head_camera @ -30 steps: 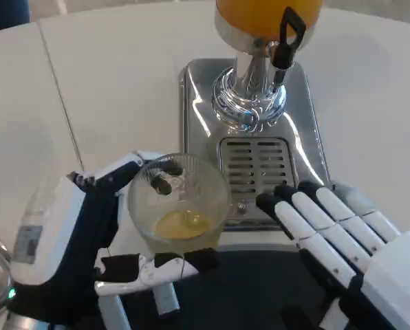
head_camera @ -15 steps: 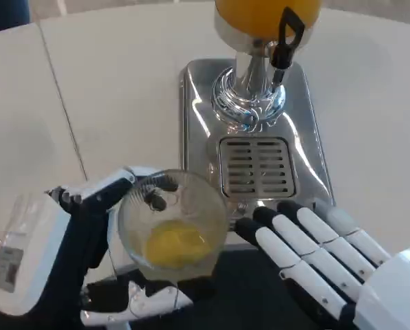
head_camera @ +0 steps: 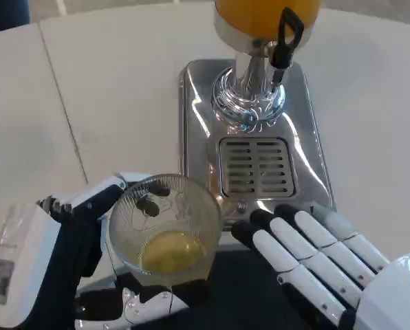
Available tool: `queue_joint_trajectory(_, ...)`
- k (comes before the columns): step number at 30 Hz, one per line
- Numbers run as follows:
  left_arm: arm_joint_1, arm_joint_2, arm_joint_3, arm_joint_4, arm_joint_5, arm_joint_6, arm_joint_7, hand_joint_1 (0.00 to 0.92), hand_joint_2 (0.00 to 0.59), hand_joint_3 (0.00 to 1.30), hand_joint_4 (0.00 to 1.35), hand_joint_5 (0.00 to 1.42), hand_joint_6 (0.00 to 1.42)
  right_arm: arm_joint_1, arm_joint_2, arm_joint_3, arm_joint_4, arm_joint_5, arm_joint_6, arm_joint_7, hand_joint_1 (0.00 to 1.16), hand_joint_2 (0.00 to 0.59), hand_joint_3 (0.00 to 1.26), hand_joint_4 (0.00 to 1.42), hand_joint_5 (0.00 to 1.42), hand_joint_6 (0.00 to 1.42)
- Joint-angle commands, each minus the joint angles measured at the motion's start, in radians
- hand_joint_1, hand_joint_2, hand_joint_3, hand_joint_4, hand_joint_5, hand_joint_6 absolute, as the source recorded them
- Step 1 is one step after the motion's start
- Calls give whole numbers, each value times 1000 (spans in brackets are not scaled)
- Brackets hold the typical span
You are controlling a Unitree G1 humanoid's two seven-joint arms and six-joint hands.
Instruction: Grasp the cup under the faucet to collect the drink, then remove the cup.
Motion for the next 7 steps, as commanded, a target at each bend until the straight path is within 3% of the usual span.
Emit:
queue_joint_trajectory(1, 1, -12, 6, -22, 4, -39, 8, 622, 0, 1102, 1233, 1424, 1424, -1, 11, 10, -14, -10, -2, 14, 57, 586, 0, 0, 0, 0)
queue_joint_trajectory(7, -17, -11, 18, -12, -5, -42, 5, 620, 0, 1094, 1233, 1424, 1424, -7, 26, 26, -22, -26, 0, 22, 53, 586, 0, 0, 0, 0)
